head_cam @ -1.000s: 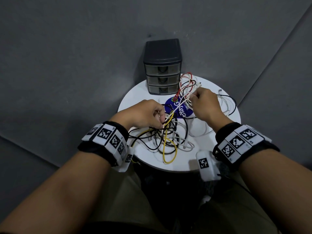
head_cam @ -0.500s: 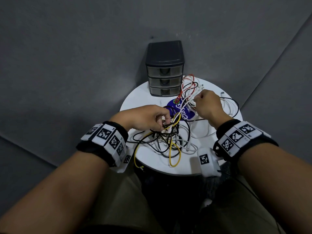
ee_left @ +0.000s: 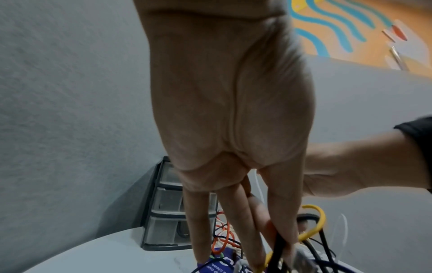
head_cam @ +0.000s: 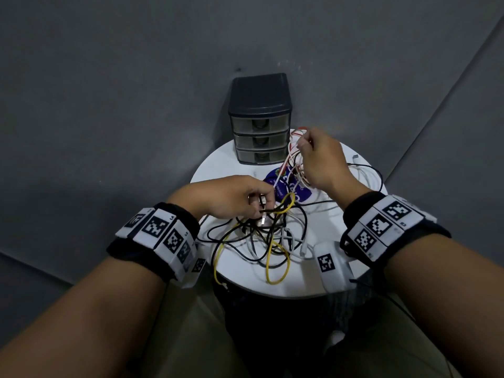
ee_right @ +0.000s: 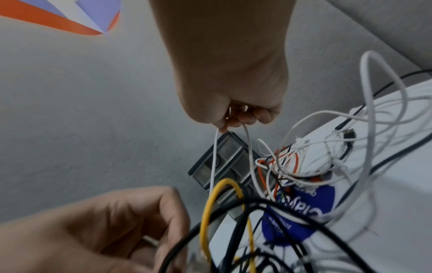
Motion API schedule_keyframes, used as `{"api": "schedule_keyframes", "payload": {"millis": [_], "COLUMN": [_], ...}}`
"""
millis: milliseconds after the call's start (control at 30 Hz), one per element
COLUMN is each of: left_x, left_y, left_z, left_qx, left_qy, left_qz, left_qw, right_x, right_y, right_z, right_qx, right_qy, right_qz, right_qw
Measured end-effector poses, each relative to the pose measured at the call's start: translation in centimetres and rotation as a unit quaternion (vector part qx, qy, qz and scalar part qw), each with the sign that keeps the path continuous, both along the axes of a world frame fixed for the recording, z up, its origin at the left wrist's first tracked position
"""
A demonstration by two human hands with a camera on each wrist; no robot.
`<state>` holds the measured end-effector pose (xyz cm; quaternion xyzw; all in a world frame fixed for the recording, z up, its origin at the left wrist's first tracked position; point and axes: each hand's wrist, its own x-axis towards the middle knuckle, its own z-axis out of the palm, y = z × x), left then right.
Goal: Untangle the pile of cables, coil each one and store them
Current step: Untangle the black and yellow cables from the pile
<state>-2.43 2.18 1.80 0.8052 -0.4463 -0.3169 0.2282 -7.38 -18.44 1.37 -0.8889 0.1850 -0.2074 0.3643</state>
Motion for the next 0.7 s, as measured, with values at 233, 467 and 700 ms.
{"api": "schedule_keyframes", "payload": {"millis": [233, 467, 700], "left_x": [0.9, 0.7, 0.4], "left_y": [0.0, -1.9, -3.7], "left_z": [0.2, -1.8, -5.5], "left_qx": [0.049, 0.062, 0.216], "left_qy": [-0.044, -0.081, 0.007], "left_qz": [-0.026, 0.094, 0.102], "left_qw": [0.997, 0.990, 0.971], "right_x": [0.6, -0.2, -2.3], "right_y": [-3.6, -4.8, -2.4], "right_z": [1.1, 2.1, -5.0], "right_qx": [0.095, 0.087, -0.159], "right_qy": [-0.107, -0.215, 0.241], "right_qz": [-0.092, -0.069, 0.055], "right_qw": [0.985, 0.970, 0.956]}}
